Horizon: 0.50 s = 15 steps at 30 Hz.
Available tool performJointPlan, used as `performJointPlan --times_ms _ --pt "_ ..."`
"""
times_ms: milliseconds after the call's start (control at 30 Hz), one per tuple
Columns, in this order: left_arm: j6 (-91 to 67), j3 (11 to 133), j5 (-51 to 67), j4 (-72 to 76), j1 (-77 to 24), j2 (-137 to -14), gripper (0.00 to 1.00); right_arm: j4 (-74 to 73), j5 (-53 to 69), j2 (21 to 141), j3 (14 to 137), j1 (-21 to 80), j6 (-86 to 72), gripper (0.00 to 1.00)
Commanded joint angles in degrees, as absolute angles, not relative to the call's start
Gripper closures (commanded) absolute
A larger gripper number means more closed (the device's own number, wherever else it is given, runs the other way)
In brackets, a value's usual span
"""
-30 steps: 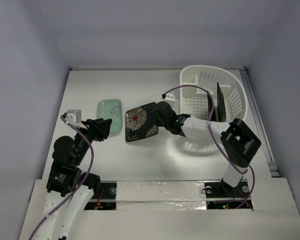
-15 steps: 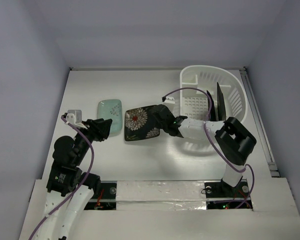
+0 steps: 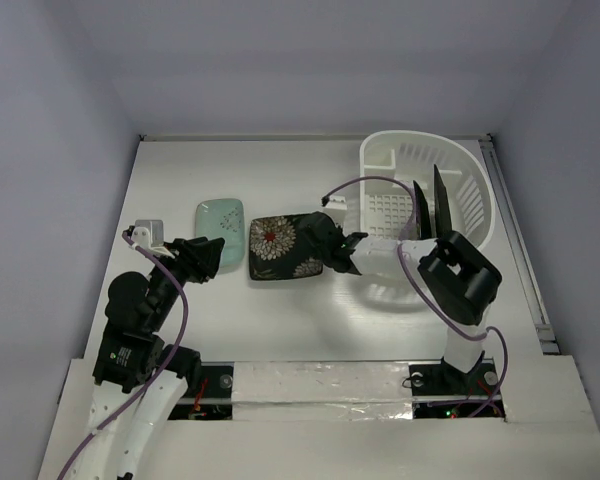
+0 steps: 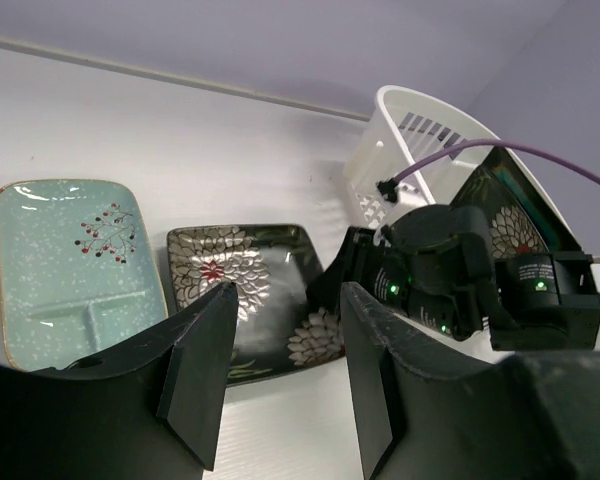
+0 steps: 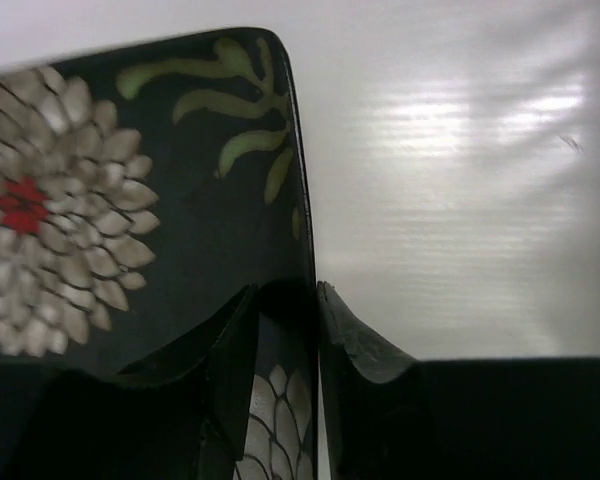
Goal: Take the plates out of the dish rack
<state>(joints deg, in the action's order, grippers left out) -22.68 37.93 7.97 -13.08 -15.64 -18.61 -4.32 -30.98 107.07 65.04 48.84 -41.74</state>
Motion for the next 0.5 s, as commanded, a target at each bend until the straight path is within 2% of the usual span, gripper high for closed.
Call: performJointPlan --times_ms 0,167,233,300,467 --pt "-22.76 37.53 8.61 -10.28 -15.29 -18.19 0.58 -13.36 -34.28 109.51 63.63 49.22 -37.79 0.63" --pt "-22.76 37.53 8.61 -10.20 -15.29 -18.11 0.58 -13.71 -34.98 108.37 63.63 49.22 -37.79 0.62" --pt "-22.68 37.53 8.61 -10.28 -15.29 -18.19 0.58 -13.97 -35.16 107.49 63.63 49.22 -37.79 0.57" --pt "-22.76 37.53 8.61 -10.28 -15.29 -18.11 0.58 -14.32 -35.07 106.35 63.63 49.22 -37.62 0.56" --pt "-22.76 37.53 8.61 -10.19 -15.29 -18.19 0.58 -12.57 -34.54 99.59 63.10 50.44 -34.98 0.55"
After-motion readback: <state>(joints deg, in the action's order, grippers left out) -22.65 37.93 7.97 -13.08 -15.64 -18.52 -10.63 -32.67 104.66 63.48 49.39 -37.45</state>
